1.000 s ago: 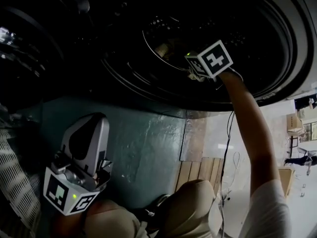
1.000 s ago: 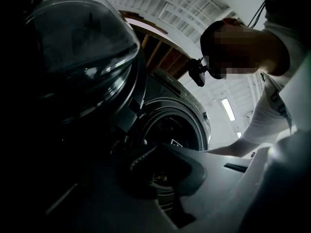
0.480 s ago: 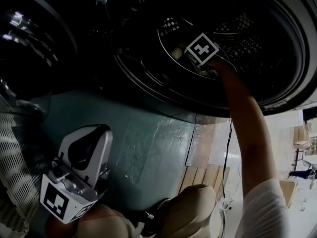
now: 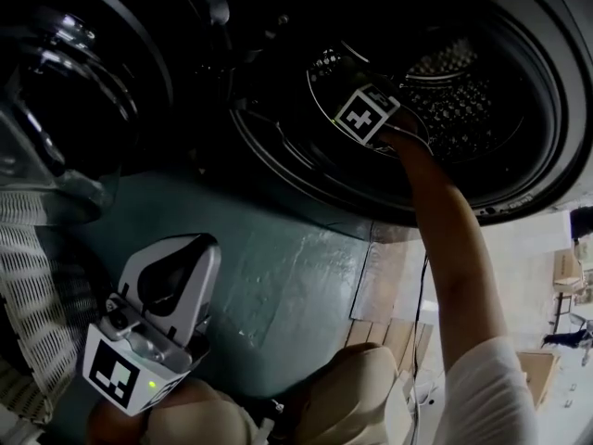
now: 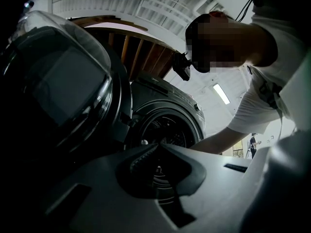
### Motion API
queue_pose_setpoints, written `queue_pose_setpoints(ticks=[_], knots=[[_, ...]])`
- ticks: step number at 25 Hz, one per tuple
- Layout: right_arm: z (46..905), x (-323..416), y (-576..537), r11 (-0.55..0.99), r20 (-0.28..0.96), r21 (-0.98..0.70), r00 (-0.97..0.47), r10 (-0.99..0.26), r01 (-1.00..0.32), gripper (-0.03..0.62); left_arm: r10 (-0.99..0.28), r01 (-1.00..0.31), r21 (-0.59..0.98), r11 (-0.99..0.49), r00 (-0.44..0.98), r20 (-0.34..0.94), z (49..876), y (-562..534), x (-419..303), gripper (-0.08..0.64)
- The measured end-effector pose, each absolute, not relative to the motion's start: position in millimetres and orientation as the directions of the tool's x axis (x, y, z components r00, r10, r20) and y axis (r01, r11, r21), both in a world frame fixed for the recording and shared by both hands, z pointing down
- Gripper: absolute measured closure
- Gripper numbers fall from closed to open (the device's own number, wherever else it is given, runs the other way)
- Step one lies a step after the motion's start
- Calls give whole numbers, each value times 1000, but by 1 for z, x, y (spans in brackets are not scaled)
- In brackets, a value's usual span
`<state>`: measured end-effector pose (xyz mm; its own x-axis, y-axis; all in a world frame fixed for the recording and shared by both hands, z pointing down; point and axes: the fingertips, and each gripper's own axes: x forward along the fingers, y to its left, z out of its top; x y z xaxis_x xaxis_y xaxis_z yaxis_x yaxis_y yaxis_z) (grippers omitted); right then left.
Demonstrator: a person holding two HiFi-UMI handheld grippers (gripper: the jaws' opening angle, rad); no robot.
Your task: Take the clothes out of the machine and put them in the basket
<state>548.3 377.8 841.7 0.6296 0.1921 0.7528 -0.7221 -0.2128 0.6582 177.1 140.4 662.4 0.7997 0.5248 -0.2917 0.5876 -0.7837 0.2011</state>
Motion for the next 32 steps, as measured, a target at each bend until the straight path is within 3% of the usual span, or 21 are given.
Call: queue_pose_setpoints(ticks=[4, 8, 23, 32], knots=[[824, 551, 378, -213, 698, 715, 697, 164, -665, 429, 504, 575, 198, -794, 805, -314, 657, 136, 177, 546], [798, 549, 384, -222, 647, 757, 753, 125, -614, 463, 511, 579, 174, -796, 798, -319, 654, 138, 174, 546], [703, 527, 393, -314, 490, 825, 872, -17, -469, 502, 474, 558, 186, -809, 806, -354, 645, 133, 172, 546], [685, 506, 373, -267, 425, 859, 899, -106, -437, 513, 456, 532, 198, -823, 828, -327, 656, 133, 180, 546]])
